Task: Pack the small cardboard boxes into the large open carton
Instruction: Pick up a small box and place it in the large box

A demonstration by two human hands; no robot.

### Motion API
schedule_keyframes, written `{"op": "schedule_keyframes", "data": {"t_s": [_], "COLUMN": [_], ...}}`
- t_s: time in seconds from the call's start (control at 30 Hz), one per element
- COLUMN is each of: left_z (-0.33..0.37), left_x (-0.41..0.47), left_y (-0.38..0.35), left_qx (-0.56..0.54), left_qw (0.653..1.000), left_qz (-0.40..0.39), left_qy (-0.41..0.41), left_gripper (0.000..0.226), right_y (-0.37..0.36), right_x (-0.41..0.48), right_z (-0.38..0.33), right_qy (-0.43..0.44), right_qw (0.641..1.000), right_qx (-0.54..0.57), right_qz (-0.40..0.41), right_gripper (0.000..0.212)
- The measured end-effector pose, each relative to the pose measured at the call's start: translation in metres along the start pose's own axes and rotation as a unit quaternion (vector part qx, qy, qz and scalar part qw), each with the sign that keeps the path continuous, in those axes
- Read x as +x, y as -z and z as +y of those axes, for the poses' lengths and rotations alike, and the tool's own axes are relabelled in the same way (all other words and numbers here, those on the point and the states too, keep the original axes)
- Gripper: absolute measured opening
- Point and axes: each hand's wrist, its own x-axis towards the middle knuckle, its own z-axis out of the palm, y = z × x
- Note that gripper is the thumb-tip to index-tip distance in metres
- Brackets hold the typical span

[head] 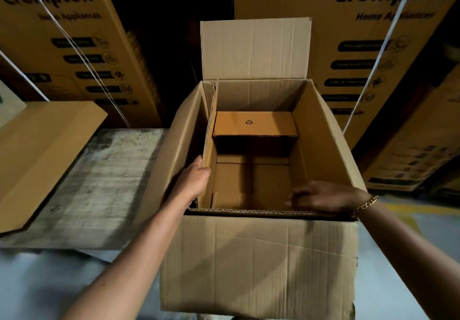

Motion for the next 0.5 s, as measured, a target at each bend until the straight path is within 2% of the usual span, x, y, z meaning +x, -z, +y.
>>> {"op": "schedule_keyframes", "data": {"t_s": [0.13,0.27,0.4,0.5], "left_z": [-0.001,-0.003,-0.001,0.001], "left_x": [-0.001,-0.002,-0.003,0.000], "left_y": [0.003,0.005,0.004,0.008], "left_qx": [0.001,0.022,0.030,0.044], "left_qw": [1.000,0.999,0.998,0.997], "left_qz": [-0.018,-0.033,-0.046,-0.057], "left_qy": [-0.001,-0.006,-0.013,-0.001], "left_gripper": [0.068,0.072,0.076,0.080], "right_y": [-0.002,0.005,0.019,0.031], "right_x": [0.004,0.005,0.007,0.014], "right_z": [0.006,0.004,-0.006,-0.013], "right_qy": [-0.009,0.013,0.027,0.015], "right_qw": [0.995,0.984,0.973,0.971], "right_qx": [0.002,-0.048,-0.106,-0.145], "right_qz": [0.096,0.173,0.203,0.191], "right_gripper": [0.029,0.028,0.027,0.028]}}
